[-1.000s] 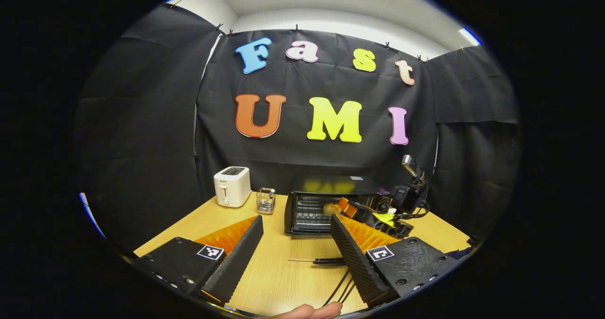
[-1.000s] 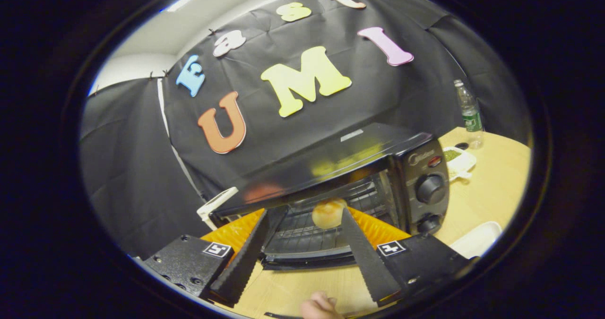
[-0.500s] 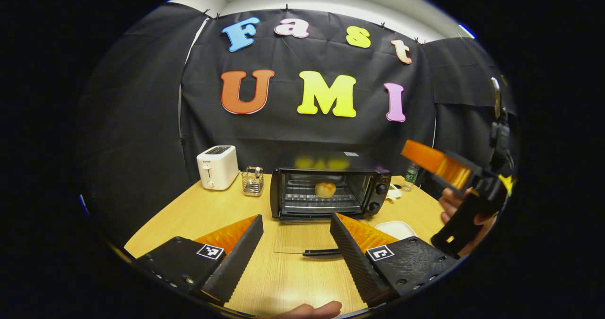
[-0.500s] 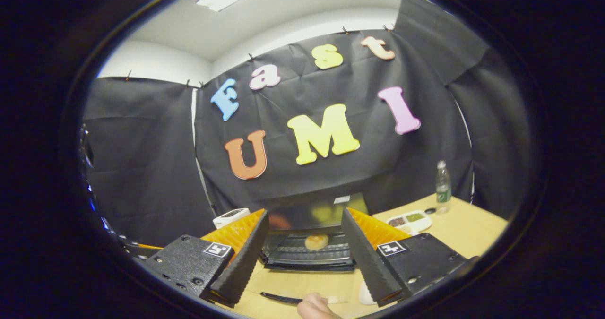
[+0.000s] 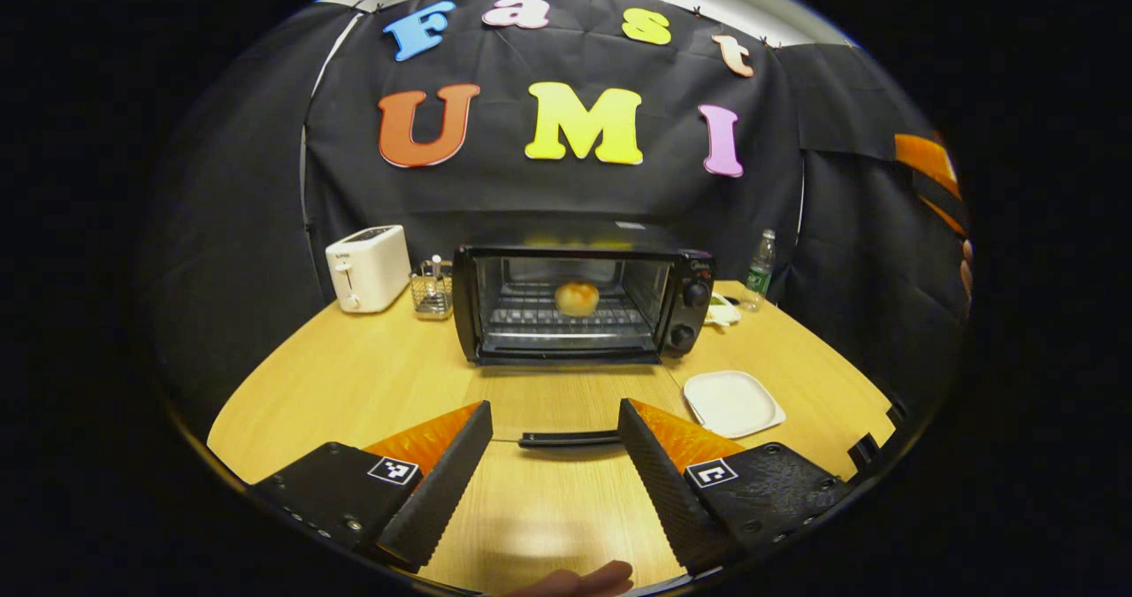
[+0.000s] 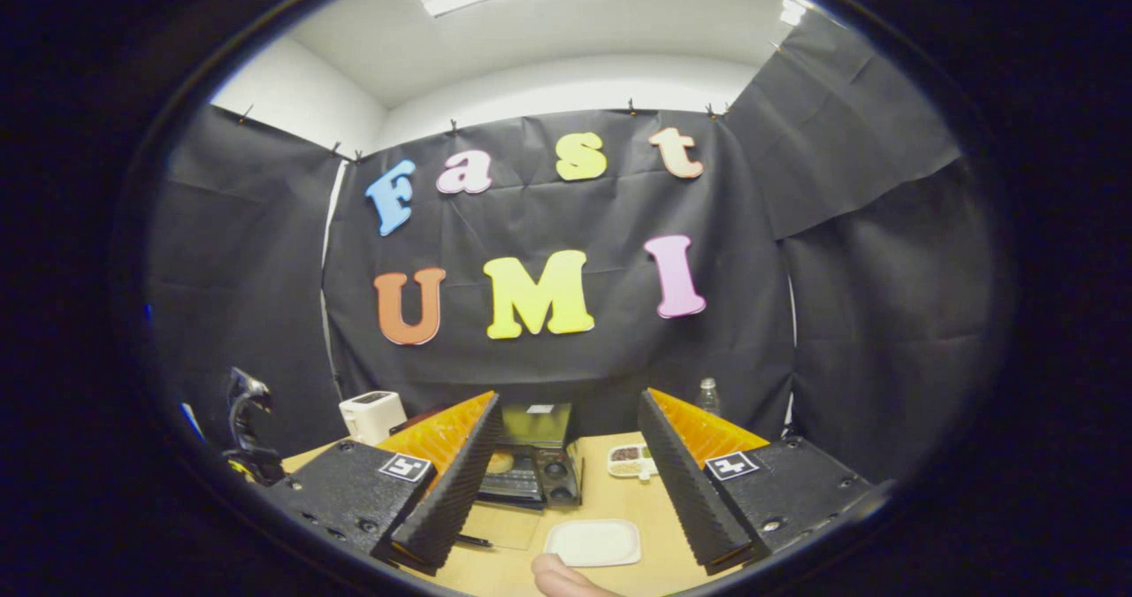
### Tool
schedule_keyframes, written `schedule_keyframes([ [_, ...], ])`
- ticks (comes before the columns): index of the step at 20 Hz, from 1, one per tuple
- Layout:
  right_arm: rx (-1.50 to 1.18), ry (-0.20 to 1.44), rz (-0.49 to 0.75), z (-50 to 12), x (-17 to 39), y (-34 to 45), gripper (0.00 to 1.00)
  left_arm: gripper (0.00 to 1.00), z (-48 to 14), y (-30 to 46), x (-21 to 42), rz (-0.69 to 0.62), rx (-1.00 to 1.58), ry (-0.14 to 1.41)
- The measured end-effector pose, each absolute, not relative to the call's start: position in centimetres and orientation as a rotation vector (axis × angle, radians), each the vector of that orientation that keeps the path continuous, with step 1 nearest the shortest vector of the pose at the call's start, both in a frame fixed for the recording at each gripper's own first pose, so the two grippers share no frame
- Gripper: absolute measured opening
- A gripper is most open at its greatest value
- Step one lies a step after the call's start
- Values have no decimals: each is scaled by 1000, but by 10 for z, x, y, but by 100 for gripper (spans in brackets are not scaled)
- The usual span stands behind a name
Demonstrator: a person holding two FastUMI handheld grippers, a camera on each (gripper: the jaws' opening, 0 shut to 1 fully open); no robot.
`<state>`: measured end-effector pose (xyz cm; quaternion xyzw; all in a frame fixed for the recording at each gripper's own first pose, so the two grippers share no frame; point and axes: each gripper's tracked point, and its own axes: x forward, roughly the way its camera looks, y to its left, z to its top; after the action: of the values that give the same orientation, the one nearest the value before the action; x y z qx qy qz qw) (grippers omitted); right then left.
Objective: Open the electric oven with the left hand, put the food in, and close the electric oven.
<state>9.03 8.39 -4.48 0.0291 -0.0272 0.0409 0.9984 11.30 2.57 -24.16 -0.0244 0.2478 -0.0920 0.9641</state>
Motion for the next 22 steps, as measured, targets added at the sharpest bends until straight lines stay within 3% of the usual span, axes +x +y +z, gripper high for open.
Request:
schedule_keyframes([
  [7, 22, -56, 25, -40, 48, 42, 96, 94, -315, -5, 109, -191, -21, 686],
  [12, 43, -58, 61, -48, 33, 52, 96, 95, -354, -7, 117, -173, -46, 786],
  [22, 16, 1, 118, -79, 39, 68, 96, 94, -367, -9, 137, -161, -4, 806],
])
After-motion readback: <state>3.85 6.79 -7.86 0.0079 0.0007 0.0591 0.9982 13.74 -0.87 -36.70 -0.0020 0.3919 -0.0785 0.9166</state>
